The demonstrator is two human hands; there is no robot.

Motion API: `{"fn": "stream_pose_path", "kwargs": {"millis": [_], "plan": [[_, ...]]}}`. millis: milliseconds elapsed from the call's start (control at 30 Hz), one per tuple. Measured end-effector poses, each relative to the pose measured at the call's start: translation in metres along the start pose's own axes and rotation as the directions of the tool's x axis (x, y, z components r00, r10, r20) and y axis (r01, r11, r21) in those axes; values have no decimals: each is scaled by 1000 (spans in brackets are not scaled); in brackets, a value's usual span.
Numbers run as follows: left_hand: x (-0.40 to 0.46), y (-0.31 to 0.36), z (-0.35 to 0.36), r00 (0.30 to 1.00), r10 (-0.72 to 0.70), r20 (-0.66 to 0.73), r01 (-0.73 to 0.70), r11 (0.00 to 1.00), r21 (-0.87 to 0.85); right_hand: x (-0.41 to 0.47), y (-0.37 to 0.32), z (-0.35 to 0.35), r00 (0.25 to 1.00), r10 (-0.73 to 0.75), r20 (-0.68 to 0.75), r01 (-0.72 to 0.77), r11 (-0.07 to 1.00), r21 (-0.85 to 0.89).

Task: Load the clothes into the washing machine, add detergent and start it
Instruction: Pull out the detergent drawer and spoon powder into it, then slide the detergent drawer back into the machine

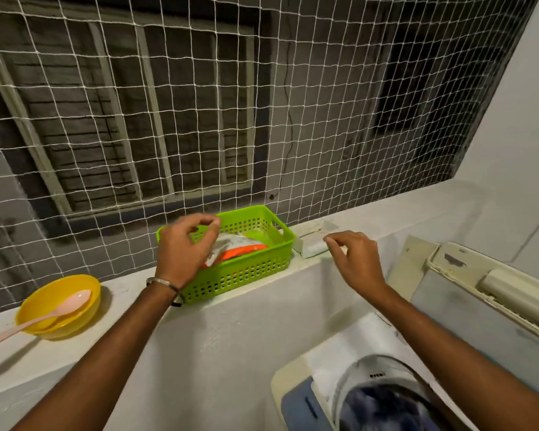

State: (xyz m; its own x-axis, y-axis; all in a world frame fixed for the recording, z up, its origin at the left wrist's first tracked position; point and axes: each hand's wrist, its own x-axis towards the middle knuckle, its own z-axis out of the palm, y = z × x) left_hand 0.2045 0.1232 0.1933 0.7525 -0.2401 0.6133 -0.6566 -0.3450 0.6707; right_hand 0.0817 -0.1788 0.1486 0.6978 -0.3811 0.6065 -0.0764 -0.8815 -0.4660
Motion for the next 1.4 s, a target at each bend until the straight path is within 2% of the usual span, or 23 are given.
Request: {"fn": "stream_pose_path", "kwargs": {"millis": [133, 167, 233, 333, 400, 500, 633, 900, 1133, 1333, 1400], "plan": [[-10, 39, 23, 998, 49, -46, -52, 996, -67, 13, 20, -10, 996, 73, 47, -73, 997, -1], [-12, 48, 31, 999, 39, -13, -40, 994, -103, 14, 21, -10, 994, 85, 66, -85, 996, -12], [0, 63, 88, 985, 62, 161, -28, 977, -210, 24, 51, -15, 984, 178, 21, -176, 982, -67], [-17, 84, 124, 960, 36, 279, 31, 973, -230, 28, 57, -16, 980, 197, 34, -195, 980, -47], [-31, 88, 142, 937, -45, 347, 124, 970, -207, 33, 49, -8, 970, 226, 92, -225, 974, -21], [-46, 87, 171, 861, -197, 468, 269, 959, -91, 39, 50, 6, 946, 283, 158, -286, 958, -1], [-49, 78, 197, 840, -309, 446, 353, 936, -15, 57, 54, 19, 895, 387, 221, -398, 918, 4], [-32, 67, 213, 856, -359, 371, 441, 883, -161, 72, 63, 48, 813, 488, 318, -548, 826, 134], [-23, 57, 229, 828, -374, 417, 473, 866, -163, 66, 73, 45, 783, 562, 267, -622, 705, 340], [-33, 68, 246, 854, -298, 427, 437, 856, -276, 38, 82, 12, 719, 686, 113, -656, 614, 439], [-41, 77, 254, 850, -262, 456, 429, 848, -311, 22, 87, -5, 676, 735, 51, -665, 579, 471]]}}
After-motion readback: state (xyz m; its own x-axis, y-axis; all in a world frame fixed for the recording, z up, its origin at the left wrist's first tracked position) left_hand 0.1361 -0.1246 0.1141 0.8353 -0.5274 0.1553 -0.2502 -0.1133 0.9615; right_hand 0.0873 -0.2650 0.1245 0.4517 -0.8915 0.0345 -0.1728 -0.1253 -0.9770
